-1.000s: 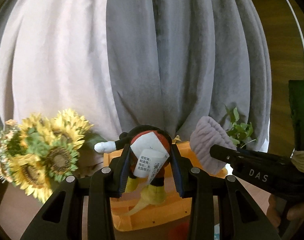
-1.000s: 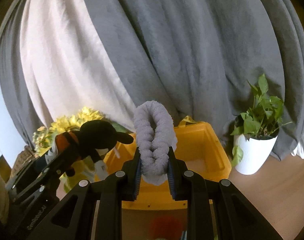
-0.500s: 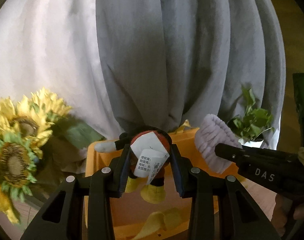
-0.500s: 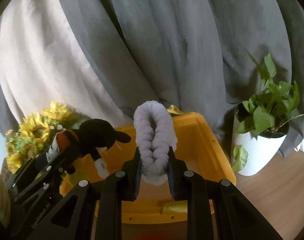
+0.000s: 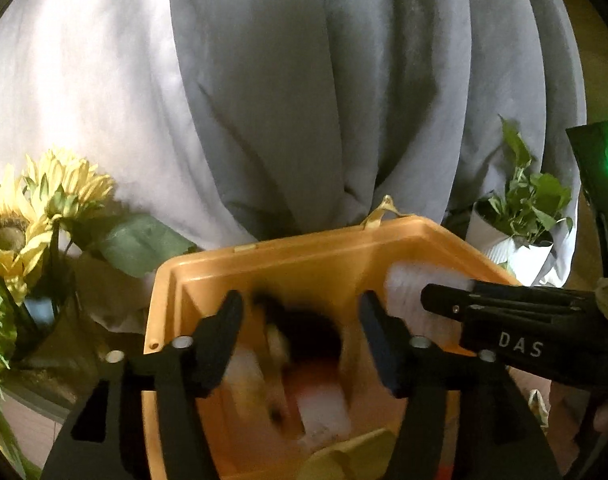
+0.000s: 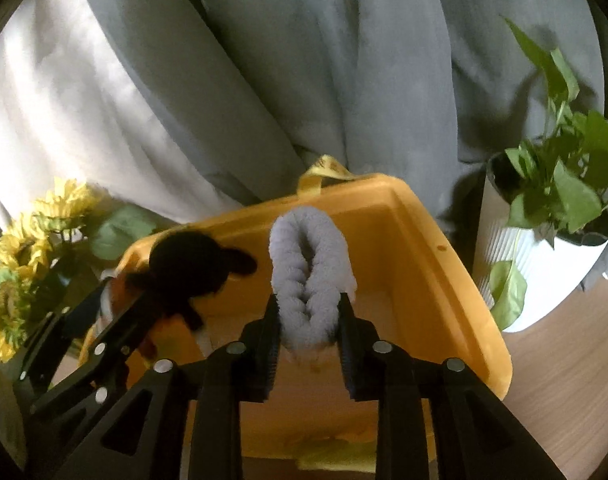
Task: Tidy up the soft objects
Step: 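Open both tools to drop the plush and ring into the crate, then withdraw both tools from the crate back toward the remaining toys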
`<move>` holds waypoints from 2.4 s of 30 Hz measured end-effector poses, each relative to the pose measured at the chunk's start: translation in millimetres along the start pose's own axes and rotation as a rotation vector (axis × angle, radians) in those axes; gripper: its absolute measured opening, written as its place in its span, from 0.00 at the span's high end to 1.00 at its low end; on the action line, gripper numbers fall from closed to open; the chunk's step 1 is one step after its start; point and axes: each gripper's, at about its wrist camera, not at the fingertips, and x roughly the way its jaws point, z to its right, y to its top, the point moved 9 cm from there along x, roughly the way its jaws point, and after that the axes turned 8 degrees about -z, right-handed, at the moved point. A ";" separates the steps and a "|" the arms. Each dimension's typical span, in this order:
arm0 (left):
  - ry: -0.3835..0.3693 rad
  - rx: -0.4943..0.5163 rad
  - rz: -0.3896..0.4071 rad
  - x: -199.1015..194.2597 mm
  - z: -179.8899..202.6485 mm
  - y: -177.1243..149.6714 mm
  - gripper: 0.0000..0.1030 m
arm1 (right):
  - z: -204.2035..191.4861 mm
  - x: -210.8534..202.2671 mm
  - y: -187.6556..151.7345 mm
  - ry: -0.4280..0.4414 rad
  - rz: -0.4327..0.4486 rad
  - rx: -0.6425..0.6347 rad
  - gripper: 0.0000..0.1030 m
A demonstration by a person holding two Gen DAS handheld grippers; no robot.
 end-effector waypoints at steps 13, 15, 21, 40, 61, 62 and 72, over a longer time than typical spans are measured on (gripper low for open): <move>0.066 -0.035 0.057 -49.6 -9.5 4.6 0.26 | 5.8 -35.6 -5.0 -0.042 -0.002 -0.001 0.42; 0.069 -0.041 0.071 -60.4 -9.3 5.9 0.23 | 5.4 -46.8 -5.6 -0.049 0.013 -0.002 0.41; 0.069 -0.058 0.117 -95.5 -4.2 9.9 0.17 | 5.9 -87.8 -7.8 -0.084 0.077 -0.004 0.34; 0.074 0.000 0.186 -190.6 45.8 -19.0 0.11 | 38.6 -201.8 -51.4 -0.204 0.197 0.020 0.22; 0.132 0.000 0.155 -229.1 91.1 -85.2 0.10 | 74.5 -245.0 -118.3 -0.202 0.189 0.003 0.22; 0.137 0.001 0.148 -227.6 92.6 -88.8 0.10 | 75.8 -245.0 -122.6 -0.201 0.186 -0.003 0.22; 0.138 0.005 0.065 -210.6 112.2 -122.6 0.11 | 89.2 -229.5 -153.1 -0.171 0.123 -0.036 0.22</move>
